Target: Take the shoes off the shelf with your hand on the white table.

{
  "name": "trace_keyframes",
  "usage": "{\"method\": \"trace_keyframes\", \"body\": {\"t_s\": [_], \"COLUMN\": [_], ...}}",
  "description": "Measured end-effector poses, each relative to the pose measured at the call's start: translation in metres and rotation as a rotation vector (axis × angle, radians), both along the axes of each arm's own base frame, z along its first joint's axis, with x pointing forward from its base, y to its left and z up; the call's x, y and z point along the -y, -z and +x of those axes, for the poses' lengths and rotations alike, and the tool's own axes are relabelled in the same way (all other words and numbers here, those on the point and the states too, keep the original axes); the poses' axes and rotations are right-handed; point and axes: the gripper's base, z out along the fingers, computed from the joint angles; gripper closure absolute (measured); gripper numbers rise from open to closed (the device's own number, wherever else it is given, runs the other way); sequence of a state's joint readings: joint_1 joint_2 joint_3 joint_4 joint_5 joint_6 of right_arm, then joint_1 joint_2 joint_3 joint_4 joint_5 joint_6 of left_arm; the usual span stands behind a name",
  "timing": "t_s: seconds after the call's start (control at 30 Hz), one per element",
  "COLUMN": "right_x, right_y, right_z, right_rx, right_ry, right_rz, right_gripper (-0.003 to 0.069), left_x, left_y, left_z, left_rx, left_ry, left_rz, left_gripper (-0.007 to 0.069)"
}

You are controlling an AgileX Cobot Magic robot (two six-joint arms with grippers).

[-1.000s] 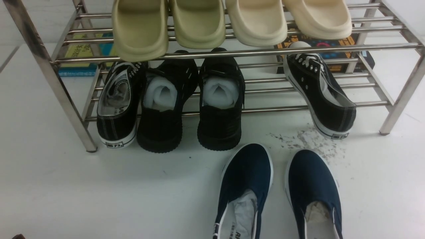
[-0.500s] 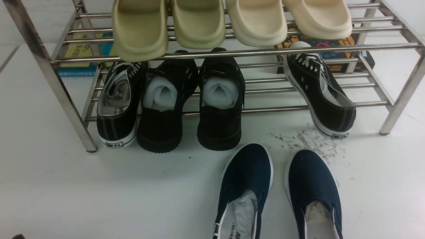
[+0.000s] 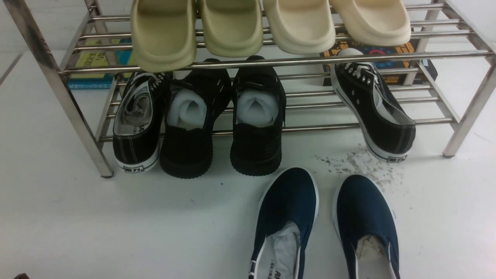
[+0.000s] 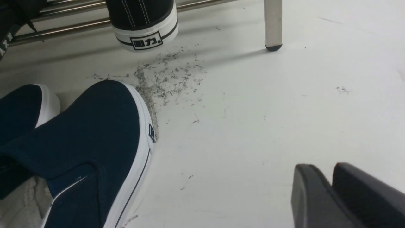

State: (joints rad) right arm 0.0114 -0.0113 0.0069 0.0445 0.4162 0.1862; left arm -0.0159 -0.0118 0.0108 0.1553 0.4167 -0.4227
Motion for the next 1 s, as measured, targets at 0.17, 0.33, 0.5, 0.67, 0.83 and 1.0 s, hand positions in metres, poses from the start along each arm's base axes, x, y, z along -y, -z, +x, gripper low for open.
{"method": "trace_keyframes", "body": {"t_s": [0.17, 0.33, 0.5, 0.67, 0.83, 1.0], "right_x": [0.0, 0.0, 0.0, 0.0, 0.0, 0.0], "right_y": [0.0, 0.0, 0.0, 0.0, 0.0, 0.0], "right_z": [0.0, 0.0, 0.0, 0.0, 0.0, 0.0], "right_rx": [0.0, 0.0, 0.0, 0.0, 0.0, 0.0], "right_ry": [0.0, 0.001, 0.001, 0.001, 0.001, 0.001], "right_rz": [0.001, 0.003, 0.003, 0.003, 0.003, 0.003], "right_gripper": [0.0526, 0.0522, 0.0515, 0.0508, 0.0505, 0.05], "left_x": [0.0, 0.0, 0.0, 0.0, 0.0, 0.0], "left_y": [0.0, 0.0, 0.0, 0.0, 0.0, 0.0], "left_z": [0.0, 0.0, 0.0, 0.0, 0.0, 0.0], "left_rx": [0.0, 0.0, 0.0, 0.0, 0.0, 0.0], "left_ry": [0.0, 0.0, 0.0, 0.0, 0.0, 0.0], "left_rz": [0.0, 0.0, 0.0, 0.0, 0.0, 0.0], "left_gripper": [0.0385, 0.0385, 0.0385, 0.0385, 0.0385, 0.0385]}}
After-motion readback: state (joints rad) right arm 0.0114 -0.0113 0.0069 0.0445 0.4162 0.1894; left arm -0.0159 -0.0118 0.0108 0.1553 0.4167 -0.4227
